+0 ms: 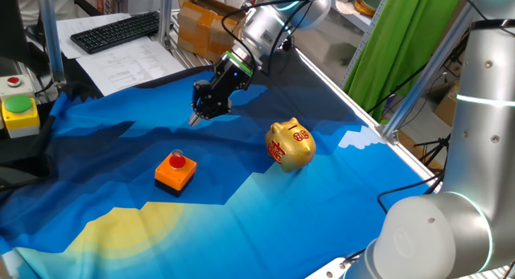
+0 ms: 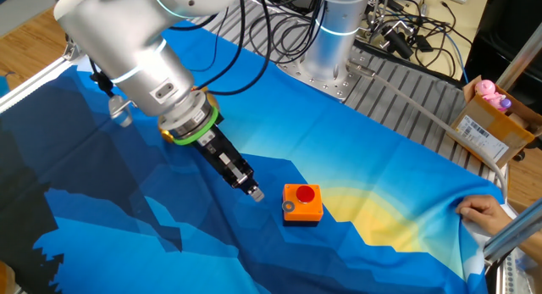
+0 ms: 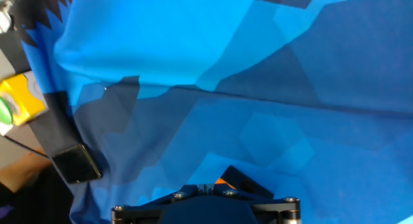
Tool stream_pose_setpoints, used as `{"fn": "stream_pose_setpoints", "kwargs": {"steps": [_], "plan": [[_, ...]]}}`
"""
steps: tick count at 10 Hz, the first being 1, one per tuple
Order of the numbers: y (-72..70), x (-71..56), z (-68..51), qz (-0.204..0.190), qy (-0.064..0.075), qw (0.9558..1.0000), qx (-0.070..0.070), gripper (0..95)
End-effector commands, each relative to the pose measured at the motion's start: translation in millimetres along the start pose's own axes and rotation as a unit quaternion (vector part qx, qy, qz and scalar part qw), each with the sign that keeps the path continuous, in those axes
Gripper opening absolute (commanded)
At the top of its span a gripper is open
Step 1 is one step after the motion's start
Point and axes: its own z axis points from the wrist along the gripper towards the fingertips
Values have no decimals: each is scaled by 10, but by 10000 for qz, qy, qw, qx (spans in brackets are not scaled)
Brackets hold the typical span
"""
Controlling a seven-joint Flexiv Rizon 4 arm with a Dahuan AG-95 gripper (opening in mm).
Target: Drop coins into a piggy bank
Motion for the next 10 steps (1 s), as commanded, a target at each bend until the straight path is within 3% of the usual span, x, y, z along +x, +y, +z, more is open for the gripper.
{"fn": "stream_pose_setpoints", "kwargs": {"steps": [1, 2, 5, 7, 8, 10], "plan": [[-11, 3, -6, -28, -9, 10000, 17, 0], [-8, 2, -16, -20, -54, 9999, 91, 0], [-8, 2, -16, -9, 107, 9997, 221, 0], [-8, 2, -16, -85, 95, 9996, 259, 0], [-8, 2, -16, -253, 197, 9988, 376, 0], [-8, 2, -16, -293, 149, 9988, 350, 0]]}}
